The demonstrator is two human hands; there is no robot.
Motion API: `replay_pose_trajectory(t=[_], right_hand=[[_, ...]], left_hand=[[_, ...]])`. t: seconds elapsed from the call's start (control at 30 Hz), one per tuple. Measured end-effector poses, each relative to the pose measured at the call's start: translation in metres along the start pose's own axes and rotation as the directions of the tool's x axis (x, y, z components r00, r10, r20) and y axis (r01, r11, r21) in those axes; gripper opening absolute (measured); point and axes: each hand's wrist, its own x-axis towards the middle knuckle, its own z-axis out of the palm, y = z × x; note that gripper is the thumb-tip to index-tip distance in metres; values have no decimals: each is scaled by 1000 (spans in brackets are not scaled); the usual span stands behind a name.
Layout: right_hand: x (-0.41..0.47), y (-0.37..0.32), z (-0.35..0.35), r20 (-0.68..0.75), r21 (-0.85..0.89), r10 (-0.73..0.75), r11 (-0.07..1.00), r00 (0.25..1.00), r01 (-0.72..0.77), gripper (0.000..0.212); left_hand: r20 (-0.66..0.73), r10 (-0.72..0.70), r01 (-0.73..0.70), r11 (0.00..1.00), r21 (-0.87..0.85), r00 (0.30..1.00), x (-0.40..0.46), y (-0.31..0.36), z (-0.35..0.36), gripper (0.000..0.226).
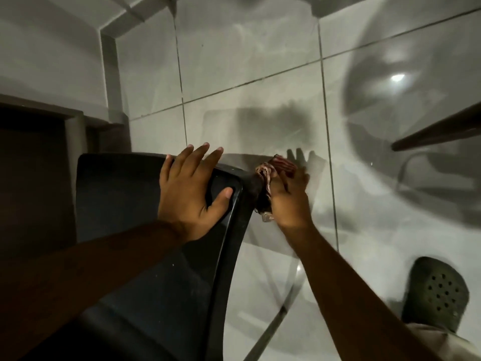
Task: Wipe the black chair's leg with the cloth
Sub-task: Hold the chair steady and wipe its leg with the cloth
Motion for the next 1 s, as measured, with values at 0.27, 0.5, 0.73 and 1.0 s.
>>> replay_pose_trajectory(t=[0.27, 0.5, 0.73, 1.0], right_hand=[[-1, 9, 37, -32, 574, 192, 807, 981, -139, 75], [49, 36, 27, -14, 693, 386, 669, 922, -269, 46], [92, 65, 25, -17, 837, 439, 498, 899, -227, 35], [21, 17, 26, 38, 736, 410, 606, 911, -303, 35]], left_hand=[[-24, -43, 43, 999, 22, 999, 1, 5, 3, 82], [-95, -197, 191, 979, -65, 976, 2, 19, 10, 98], [-135, -144, 132, 986, -98, 980, -2, 14, 15, 85], [-118, -163, 154, 985, -75, 980, -2, 19, 11, 82]])
